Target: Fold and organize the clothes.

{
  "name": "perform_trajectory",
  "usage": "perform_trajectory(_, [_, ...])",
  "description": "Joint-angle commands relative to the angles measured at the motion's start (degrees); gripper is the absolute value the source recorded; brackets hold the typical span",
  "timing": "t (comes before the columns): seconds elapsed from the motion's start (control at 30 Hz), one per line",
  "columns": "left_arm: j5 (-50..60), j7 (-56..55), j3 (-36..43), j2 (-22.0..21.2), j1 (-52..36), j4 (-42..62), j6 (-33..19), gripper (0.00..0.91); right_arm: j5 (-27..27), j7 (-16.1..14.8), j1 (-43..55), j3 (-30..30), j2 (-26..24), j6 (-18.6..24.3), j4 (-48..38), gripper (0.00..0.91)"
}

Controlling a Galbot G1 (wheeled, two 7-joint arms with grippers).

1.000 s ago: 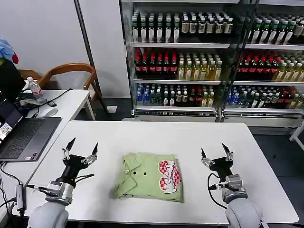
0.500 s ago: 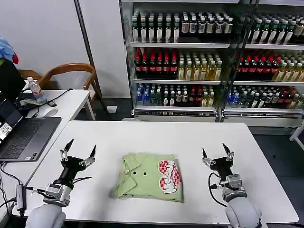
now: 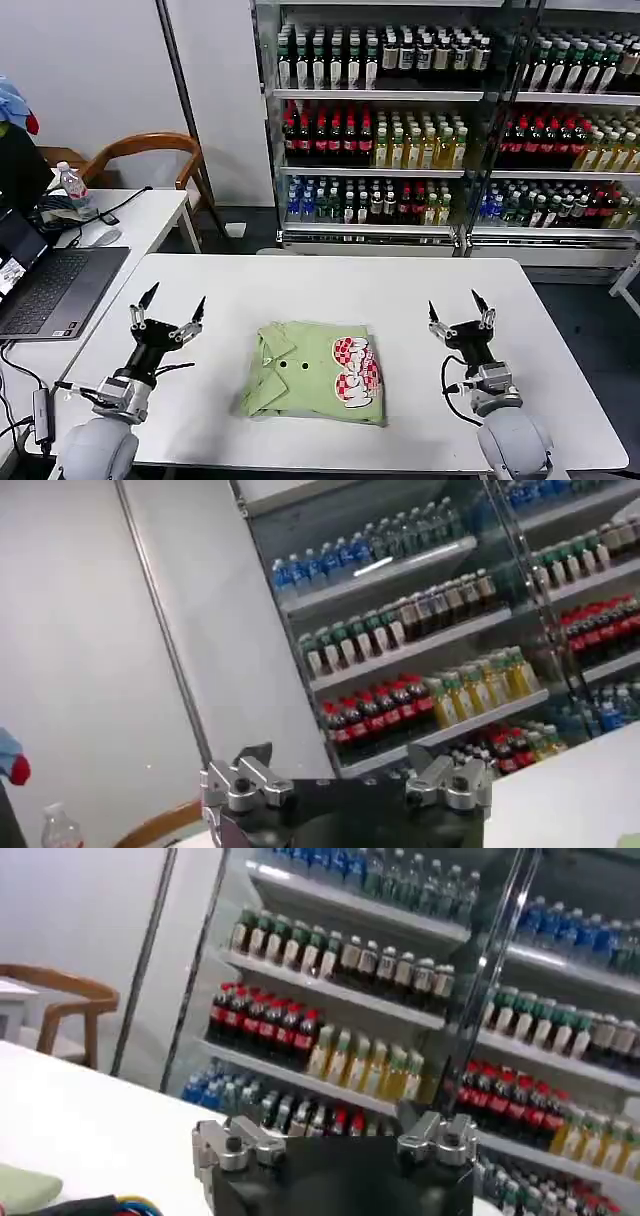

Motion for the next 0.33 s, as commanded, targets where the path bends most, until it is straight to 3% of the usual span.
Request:
perform_trajectory(0.03, [-0.58, 1.18, -0.48, 0.95, 0.71, -0.53, -0.26, 0.907, -4.59, -0.65, 0.6, -0.96, 0.6, 2.41, -0.67, 0.907])
perform_trajectory(0.17, [0.92, 1.45, -1.16, 1.11, 2.12, -0.67, -1.73, 0.907, -5.58, -0.85, 0.98, -2.41, 1.15, 2.57, -0.33, 0.907])
perform_trajectory(0.33, [0.91, -0.76, -2.02, 0.67, 4.27, -3.32, 0.51, 0.907, -7.29, -0.6, 0.77, -2.92, 0.89, 4.01, -0.24, 0.907])
